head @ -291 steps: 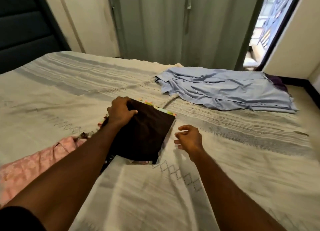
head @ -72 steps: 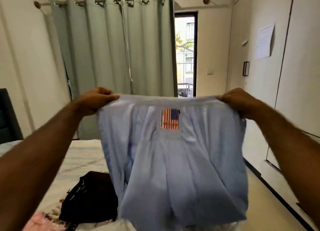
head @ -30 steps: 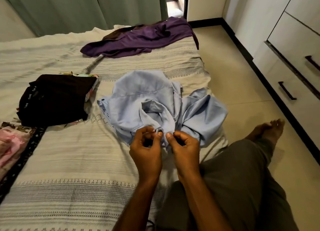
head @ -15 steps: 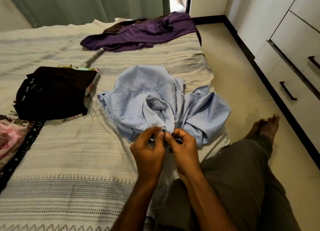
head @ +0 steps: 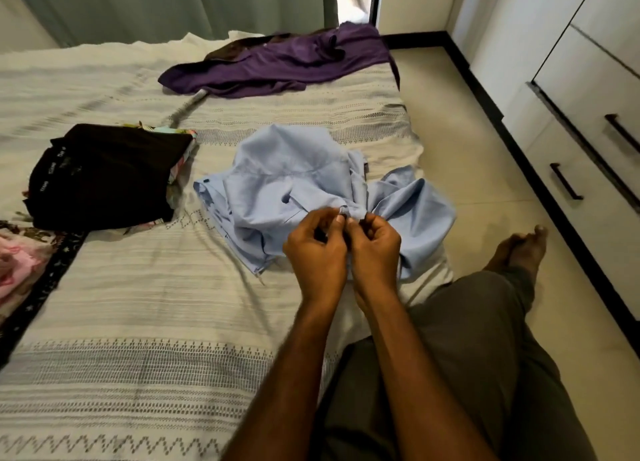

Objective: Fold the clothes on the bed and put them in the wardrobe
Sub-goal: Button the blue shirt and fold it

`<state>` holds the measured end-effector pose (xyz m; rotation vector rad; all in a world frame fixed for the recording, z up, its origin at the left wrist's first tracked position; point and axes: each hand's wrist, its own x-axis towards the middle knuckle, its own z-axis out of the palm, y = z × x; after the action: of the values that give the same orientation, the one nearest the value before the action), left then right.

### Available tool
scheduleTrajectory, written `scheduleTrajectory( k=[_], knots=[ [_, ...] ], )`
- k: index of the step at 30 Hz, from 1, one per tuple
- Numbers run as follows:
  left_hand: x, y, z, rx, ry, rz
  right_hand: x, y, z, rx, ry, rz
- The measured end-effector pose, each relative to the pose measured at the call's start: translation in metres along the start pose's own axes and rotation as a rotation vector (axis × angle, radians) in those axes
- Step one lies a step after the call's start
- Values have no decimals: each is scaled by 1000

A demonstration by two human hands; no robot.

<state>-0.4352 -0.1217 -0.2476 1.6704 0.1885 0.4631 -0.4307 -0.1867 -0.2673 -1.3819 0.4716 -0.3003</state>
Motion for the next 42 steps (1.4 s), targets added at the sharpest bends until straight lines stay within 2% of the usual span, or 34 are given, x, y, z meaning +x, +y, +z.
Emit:
scheduleTrajectory(
  k=[2,10,16,20,25,34,37,42],
  knots=[
    [8,7,15,-50,26,-3,22,-7,5,-81,43,-91],
    [1,-16,7,-42,11,-36,16,20,-17,-289,-2,-352],
    [-1,-15,4,-25,-124,-31,12,19,-22,-213,3,-263],
    [-1,-15,3,-28,-84,-22,9,14,-21,-99,-60,-230],
    [-4,-16,7,3,-31,9,5,12,-21,-36,-16,-254],
    [-6,-17,11,13,23,16,4,14,-23,-193,26,-487],
    [-7,-14,12,-6,12,-4,5,12,-22,-154,4,-449],
    [-7,-10,9,-41,-131,-23,12,19,-25,-109,-12,-301]
  ],
)
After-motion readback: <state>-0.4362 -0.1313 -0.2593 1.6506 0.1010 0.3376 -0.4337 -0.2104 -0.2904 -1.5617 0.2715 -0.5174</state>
